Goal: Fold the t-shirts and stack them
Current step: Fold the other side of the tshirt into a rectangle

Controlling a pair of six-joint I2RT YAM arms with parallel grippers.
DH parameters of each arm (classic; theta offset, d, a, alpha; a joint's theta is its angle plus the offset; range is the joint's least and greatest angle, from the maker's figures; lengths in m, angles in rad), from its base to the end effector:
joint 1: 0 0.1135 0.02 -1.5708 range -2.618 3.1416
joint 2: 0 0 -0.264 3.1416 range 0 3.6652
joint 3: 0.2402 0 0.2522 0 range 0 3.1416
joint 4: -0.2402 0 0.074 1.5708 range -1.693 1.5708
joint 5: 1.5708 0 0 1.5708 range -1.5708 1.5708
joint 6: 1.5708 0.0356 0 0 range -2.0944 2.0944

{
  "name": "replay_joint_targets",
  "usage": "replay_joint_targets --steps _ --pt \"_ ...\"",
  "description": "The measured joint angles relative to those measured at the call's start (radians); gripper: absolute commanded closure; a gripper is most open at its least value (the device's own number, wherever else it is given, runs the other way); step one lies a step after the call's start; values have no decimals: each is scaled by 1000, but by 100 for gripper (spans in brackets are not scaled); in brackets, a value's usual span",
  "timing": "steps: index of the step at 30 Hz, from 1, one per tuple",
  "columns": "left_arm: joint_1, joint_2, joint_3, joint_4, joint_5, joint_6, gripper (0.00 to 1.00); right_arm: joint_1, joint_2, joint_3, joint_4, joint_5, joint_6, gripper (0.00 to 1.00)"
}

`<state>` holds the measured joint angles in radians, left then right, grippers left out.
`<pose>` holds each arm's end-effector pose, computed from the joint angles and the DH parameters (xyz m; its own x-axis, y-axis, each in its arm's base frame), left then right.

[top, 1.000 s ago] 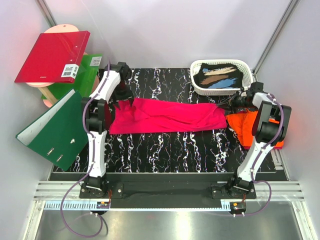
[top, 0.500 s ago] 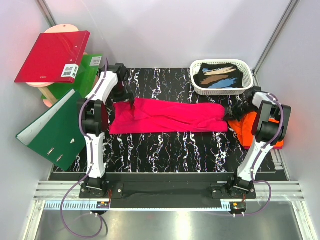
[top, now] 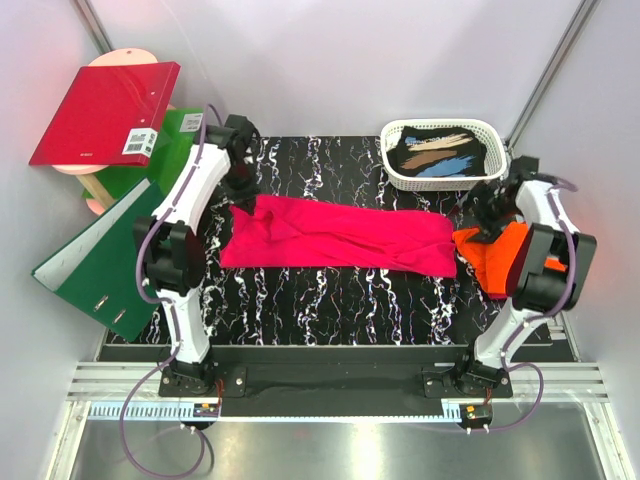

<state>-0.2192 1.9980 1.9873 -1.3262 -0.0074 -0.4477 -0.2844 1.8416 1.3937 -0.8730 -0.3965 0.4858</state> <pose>0.3908 -0.0868 0.3045 -0.9493 -0.2320 -0.2120 -0.2165 0.9718 -0.0939 0.3531 -0.0889 0.2124 -0.7444 0.6663 -0.0440 0.5821 0.6797 0.4464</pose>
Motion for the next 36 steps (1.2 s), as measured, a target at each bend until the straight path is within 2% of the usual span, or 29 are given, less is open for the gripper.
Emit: replay_joint_targets --steps 4,8,17,22,28,36 --pt "-45 -20 -110 26 47 8 100 0 -102 26 16 -2 -8 12" --pt "-75 18 -196 49 82 12 100 0 -116 25 31 -19 -8 12" --pt "-81 110 -215 87 83 22 100 0 -109 3 39 -49 -8 13" --pt "-88 233 -128 88 79 22 100 0 -95 4 44 -69 -8 12" --pt "-106 409 115 55 40 13 100 0 -73 10 48 -79 -8 12" --pt "-120 394 190 80 -82 -59 100 0 -72 13 50 -96 -11 12"
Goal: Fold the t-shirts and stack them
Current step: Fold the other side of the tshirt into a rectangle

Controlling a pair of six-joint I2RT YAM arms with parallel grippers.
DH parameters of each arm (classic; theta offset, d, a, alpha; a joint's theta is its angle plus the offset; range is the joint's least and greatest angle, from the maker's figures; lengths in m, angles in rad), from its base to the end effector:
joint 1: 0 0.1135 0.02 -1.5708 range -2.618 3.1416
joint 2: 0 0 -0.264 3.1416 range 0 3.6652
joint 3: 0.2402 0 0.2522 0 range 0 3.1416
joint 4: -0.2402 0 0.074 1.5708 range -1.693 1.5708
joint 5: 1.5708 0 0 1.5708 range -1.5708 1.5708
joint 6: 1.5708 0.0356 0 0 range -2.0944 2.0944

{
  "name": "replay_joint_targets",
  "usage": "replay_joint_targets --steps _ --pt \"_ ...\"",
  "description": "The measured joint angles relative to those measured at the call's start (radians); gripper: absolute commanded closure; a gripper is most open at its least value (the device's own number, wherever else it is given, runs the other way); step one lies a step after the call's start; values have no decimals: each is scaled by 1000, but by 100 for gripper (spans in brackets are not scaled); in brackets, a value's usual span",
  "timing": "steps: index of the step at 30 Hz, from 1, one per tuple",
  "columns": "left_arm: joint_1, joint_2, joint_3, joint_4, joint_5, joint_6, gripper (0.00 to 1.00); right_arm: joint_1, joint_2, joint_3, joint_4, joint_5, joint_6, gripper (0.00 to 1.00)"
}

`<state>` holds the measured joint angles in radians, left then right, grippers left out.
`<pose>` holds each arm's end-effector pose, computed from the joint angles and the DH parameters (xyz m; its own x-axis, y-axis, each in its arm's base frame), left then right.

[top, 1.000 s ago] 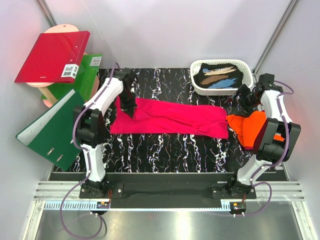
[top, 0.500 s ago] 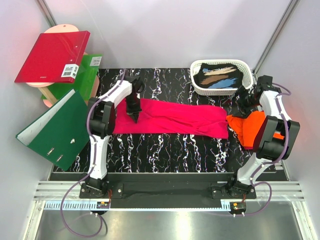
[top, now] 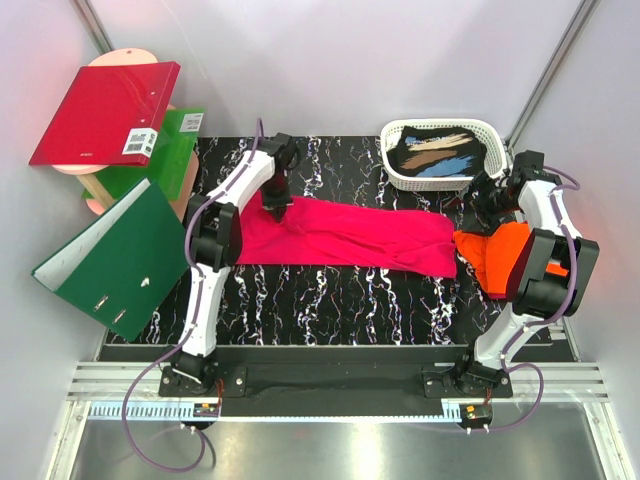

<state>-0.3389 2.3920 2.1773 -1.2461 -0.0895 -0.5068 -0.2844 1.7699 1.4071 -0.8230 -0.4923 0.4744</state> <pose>0.4513 -0.1557 0.1910 -0.9758 -0.1686 -0.1391 -0.1736 0.9845 0.0244 0.3523 -0.0854 0.2438 -0.7562 0.6405 -0.1340 0.4748 0.6780 0.5612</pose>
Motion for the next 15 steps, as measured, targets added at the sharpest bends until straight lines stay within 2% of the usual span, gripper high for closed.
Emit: replay_joint_targets --steps 7,13,15 --pt "0 -60 4 76 -62 -56 100 0 7 0 5 -23 -11 12" --pt "0 -104 35 151 -61 -60 100 0 15 -1 8 -35 -19 12" --pt "0 -130 3 159 -61 -54 100 0 16 -1 8 -44 -22 12"
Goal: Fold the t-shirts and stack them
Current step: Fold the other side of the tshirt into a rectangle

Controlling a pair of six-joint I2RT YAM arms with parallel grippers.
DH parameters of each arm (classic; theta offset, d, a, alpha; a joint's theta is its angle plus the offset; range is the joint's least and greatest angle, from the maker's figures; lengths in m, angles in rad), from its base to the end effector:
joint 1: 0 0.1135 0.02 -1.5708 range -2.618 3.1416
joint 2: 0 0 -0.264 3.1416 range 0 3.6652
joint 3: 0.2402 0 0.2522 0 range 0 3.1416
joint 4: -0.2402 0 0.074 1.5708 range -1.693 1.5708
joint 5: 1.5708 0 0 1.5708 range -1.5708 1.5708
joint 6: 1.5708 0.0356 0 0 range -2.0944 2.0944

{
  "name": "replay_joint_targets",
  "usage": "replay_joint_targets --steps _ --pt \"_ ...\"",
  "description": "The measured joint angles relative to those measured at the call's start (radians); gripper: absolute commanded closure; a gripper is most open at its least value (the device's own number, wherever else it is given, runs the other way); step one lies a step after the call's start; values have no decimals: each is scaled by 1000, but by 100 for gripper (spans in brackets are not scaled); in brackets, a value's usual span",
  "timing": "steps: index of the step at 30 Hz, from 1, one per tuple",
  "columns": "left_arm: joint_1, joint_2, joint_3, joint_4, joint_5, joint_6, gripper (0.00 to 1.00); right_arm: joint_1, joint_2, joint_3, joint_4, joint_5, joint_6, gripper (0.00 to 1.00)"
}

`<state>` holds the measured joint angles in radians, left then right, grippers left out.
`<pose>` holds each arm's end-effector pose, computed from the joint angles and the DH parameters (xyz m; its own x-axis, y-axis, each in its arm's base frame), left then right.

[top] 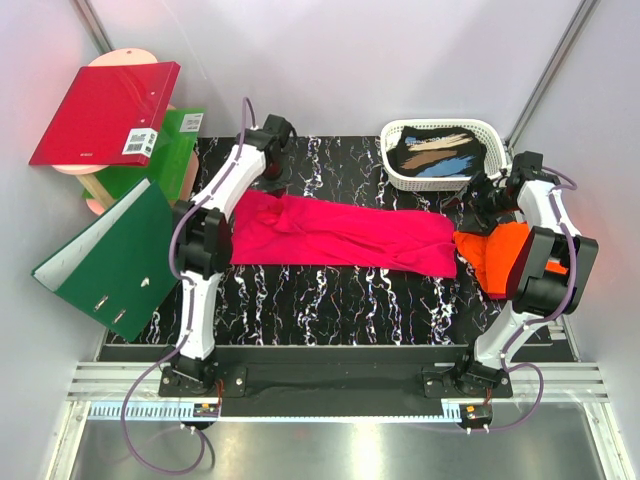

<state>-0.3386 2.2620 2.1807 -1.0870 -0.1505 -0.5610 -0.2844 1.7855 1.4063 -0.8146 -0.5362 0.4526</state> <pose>0.4546 -0.1544 0.2563 -0.8801 -0.2477 -0.4051 -0.2305 0.9687 -0.0916 0.3550 -0.0848 0.2392 -0.7760 0.6185 -0.1233 0.4449 0.6754 0.5882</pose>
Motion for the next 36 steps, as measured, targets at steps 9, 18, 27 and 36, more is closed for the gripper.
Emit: replay_joint_targets --steps 9,18,27,36 --pt "0 -247 -457 10 0 15 100 0 31 -1 6 -27 -5 12" --pt "-1 -185 -491 47 2 28 100 0 39 -5 10 -34 -5 12" --pt "-8 111 -124 6 34 48 100 0 39 -5 10 -34 -3 12" --pt "-41 121 94 88 42 27 100 0 39 -5 14 -34 1 12"
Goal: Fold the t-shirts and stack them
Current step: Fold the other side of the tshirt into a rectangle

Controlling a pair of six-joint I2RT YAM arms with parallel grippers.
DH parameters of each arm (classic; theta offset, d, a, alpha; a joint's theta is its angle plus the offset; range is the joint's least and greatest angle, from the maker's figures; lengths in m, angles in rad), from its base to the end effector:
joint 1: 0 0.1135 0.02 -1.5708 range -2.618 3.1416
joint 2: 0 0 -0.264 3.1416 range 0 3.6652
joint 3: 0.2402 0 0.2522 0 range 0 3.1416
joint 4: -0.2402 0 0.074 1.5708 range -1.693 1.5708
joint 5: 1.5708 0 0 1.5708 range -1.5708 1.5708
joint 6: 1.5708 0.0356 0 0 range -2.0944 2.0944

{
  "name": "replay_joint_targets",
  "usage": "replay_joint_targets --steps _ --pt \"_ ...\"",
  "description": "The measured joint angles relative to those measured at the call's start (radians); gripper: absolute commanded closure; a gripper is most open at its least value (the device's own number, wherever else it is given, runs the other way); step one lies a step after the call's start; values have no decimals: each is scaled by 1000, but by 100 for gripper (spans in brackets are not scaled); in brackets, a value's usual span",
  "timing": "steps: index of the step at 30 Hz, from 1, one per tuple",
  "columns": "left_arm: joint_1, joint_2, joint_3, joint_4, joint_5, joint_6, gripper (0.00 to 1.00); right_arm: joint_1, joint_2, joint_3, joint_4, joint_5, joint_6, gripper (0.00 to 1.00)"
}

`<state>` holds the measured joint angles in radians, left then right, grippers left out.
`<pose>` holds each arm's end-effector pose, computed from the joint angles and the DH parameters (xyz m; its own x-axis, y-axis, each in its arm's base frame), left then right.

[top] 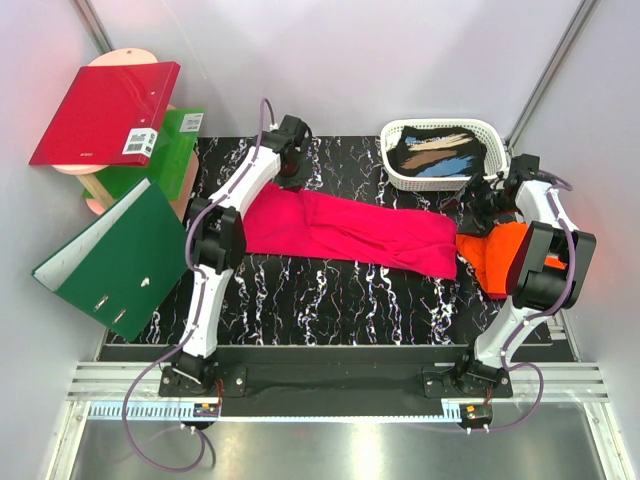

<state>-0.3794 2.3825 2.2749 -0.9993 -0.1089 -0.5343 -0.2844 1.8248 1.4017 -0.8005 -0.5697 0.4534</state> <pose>0.4756 -0.1855 0.2307 -0.8794 -0.1943 -0.4346 -0.1450 0.9789 -0.1442 0.3602 -0.0853 0.2254 -0.7850 0.6138 -0.0837 0.4494 0.6573 0.6050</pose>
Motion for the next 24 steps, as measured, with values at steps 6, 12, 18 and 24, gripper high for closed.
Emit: replay_joint_targets --steps 6,12,18,24 --pt "-7 -18 -12 47 49 -6 100 0 0 0 12 -2 5 12" --pt "-3 -91 -181 76 81 29 34 0 0 1 15 -16 -4 81" --pt "-1 -336 -452 71 114 66 3 45 67 122 -52 65 -92 100" --pt "1 -494 -600 78 151 45 100 220 197 310 -93 182 -170 100"
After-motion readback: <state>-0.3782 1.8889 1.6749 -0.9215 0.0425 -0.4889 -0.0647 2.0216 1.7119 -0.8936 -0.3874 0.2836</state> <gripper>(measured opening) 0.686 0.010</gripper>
